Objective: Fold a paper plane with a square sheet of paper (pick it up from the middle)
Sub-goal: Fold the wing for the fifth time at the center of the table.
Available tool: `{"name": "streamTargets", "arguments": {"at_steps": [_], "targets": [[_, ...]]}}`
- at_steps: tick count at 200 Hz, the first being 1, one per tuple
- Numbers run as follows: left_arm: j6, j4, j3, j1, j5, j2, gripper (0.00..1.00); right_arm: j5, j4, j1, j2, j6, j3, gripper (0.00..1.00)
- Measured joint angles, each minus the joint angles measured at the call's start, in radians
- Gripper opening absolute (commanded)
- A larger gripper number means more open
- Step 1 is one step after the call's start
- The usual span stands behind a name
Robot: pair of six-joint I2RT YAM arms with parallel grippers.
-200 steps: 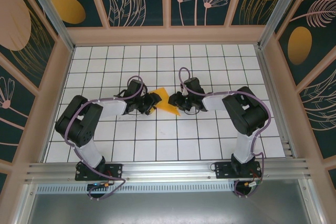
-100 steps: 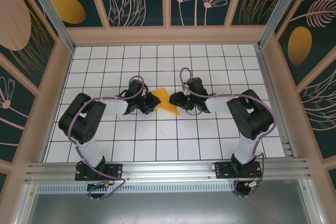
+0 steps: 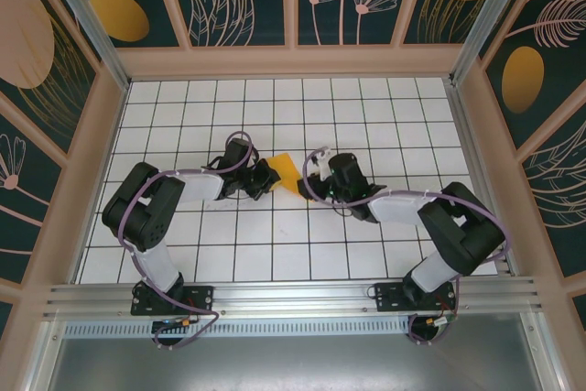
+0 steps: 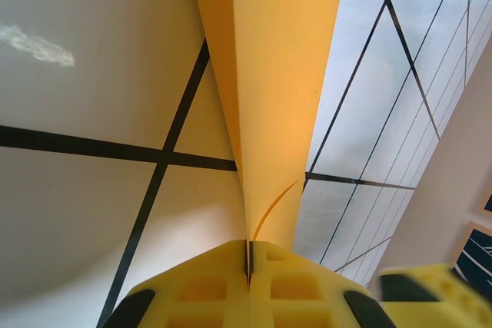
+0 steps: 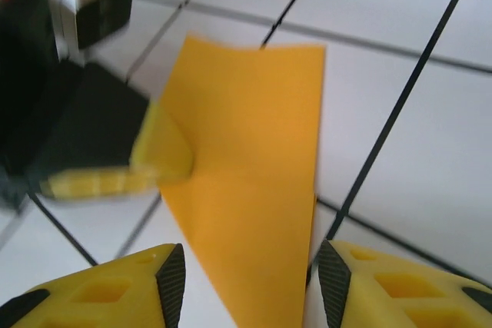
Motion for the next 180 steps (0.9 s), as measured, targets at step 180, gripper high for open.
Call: {"name": "streamTargets", "arguments": {"at_steps": [180], "targets": [[0.000,-0.055,0.043,-0.001,0.018,-0.002,0.04,0.130,0.173,0.107,0.261,-0.386,0.079,0.54]]}}
